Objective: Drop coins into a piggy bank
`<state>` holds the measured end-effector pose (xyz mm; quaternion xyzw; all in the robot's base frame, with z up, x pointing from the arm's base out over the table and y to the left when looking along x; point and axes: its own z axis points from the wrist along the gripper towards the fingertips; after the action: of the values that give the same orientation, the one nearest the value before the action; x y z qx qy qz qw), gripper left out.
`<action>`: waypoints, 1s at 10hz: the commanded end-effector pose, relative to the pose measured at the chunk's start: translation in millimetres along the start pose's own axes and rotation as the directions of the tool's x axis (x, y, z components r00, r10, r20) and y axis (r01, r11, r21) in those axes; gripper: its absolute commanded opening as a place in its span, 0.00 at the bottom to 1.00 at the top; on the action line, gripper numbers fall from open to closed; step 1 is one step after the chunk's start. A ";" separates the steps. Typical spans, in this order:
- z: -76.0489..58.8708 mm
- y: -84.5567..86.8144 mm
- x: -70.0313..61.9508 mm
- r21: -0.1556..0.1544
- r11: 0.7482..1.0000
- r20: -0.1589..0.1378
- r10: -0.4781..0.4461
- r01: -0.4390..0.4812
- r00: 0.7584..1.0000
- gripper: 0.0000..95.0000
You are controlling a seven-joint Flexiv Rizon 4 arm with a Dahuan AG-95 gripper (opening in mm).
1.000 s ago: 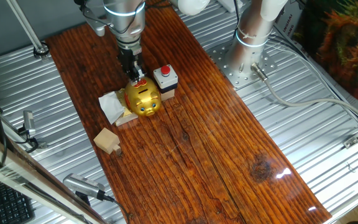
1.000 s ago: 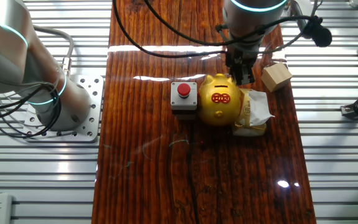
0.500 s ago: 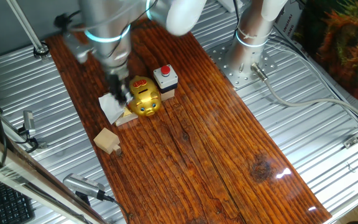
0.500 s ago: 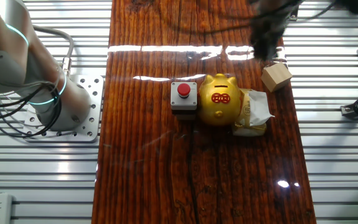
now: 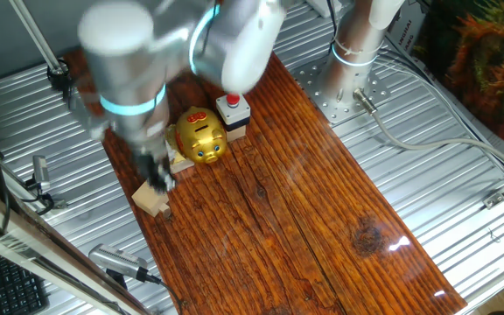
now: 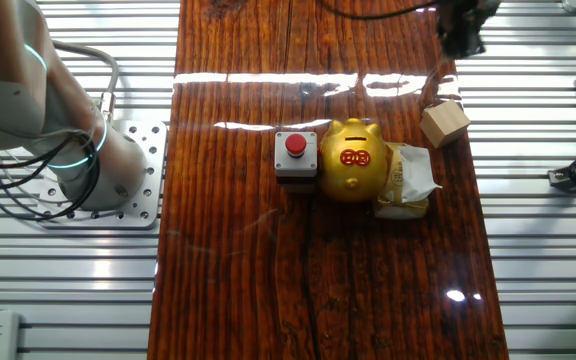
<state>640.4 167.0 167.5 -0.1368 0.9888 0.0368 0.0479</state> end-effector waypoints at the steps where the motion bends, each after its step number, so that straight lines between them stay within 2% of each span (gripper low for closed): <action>1: 44.4 30.6 -31.1 -0.010 0.998 0.005 -0.062 0.062 0.998 0.00; 2: 57.9 32.3 -31.0 -0.009 0.998 0.006 -0.064 0.064 0.998 0.00; 4: 71.5 30.3 -32.3 -0.009 0.997 -0.005 -0.082 0.082 0.997 0.00; 6: 68.4 33.7 -36.5 0.005 0.997 -0.033 -0.082 0.083 0.996 0.00; 7: 67.2 34.9 -38.0 0.009 0.997 -0.038 -0.082 0.082 0.996 0.00; 9: 69.4 34.4 -37.9 0.004 0.996 -0.055 -0.084 0.084 0.995 0.00; 10: 74.8 33.0 -37.6 0.004 0.996 -0.058 -0.085 0.085 0.995 0.00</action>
<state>673.1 213.6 97.8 -0.1804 0.9830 0.0279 0.0184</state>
